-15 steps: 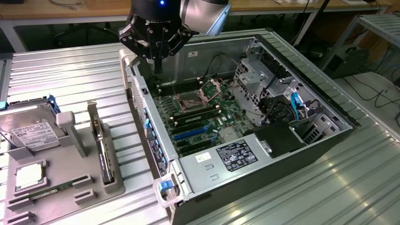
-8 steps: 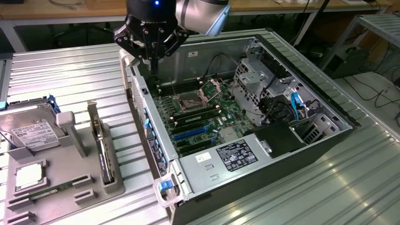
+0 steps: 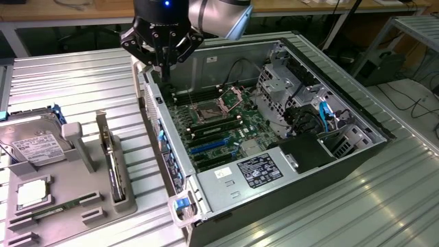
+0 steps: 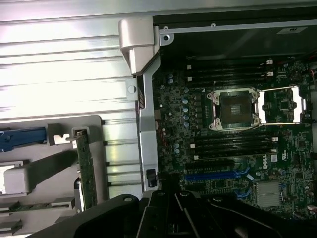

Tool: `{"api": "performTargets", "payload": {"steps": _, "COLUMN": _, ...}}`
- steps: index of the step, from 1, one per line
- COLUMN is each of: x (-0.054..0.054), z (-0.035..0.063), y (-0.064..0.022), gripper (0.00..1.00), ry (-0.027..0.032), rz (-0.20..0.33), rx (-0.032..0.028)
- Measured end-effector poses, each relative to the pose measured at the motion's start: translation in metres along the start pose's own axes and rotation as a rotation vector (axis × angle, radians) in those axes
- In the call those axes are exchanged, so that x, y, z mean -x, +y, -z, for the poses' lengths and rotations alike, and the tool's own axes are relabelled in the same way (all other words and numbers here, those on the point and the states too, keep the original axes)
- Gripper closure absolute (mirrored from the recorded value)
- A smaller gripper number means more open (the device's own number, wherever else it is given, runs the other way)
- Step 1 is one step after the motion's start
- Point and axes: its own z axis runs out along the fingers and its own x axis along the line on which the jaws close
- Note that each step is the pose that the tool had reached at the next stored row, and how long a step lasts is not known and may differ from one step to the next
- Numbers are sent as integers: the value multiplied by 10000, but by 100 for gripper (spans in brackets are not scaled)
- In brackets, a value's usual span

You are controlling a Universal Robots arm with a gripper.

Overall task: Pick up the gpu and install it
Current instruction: 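Reach for the gpu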

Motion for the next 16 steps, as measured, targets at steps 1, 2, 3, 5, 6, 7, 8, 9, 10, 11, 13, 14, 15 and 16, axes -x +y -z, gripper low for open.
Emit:
{"api": "performTargets", "payload": {"steps": 1, "x": -9, "z": 0, "y": -1, "gripper": 89, "ry": 2, "rz": 0, "rx": -1}}
{"api": "performTargets", "payload": {"steps": 2, "x": -20, "z": 0, "y": -2, "gripper": 89, "ry": 2, "rz": 0, "rx": 0}}
{"api": "performTargets", "payload": {"steps": 3, "x": -29, "z": 1, "y": -2, "gripper": 89, "ry": 4, "rz": 0, "rx": 0}}
{"api": "performTargets", "payload": {"steps": 5, "x": -52, "z": 1, "y": -4, "gripper": 89, "ry": 6, "rz": 0, "rx": -1}}
{"api": "performTargets", "payload": {"steps": 6, "x": -62, "z": 1, "y": -5, "gripper": 89, "ry": 8, "rz": 0, "rx": -1}}
{"api": "performTargets", "payload": {"steps": 7, "x": -71, "z": 1, "y": -6, "gripper": 89, "ry": 9, "rz": 0, "rx": -1}}
{"api": "performTargets", "payload": {"steps": 8, "x": -80, "z": 1, "y": -7, "gripper": 89, "ry": 10, "rz": 0, "rx": 0}}
{"api": "performTargets", "payload": {"steps": 9, "x": -88, "z": 2, "y": -8, "gripper": 89, "ry": 12, "rz": -1, "rx": -1}}
{"api": "performTargets", "payload": {"steps": 10, "x": -96, "z": 2, "y": -9, "gripper": 89, "ry": 14, "rz": -1, "rx": -1}}
{"api": "performTargets", "payload": {"steps": 11, "x": -103, "z": 2, "y": -11, "gripper": 89, "ry": 16, "rz": -1, "rx": -2}}
{"api": "performTargets", "payload": {"steps": 13, "x": -119, "z": 3, "y": -16, "gripper": 89, "ry": 18, "rz": -1, "rx": -2}}
{"api": "performTargets", "payload": {"steps": 14, "x": -131, "z": 3, "y": -20, "gripper": 89, "ry": 18, "rz": -1, "rx": -2}}
{"api": "performTargets", "payload": {"steps": 15, "x": -137, "z": 3, "y": -23, "gripper": 89, "ry": 19, "rz": -1, "rx": -2}}
{"api": "performTargets", "payload": {"steps": 16, "x": -143, "z": 4, "y": -27, "gripper": 89, "ry": 20, "rz": -1, "rx": -2}}
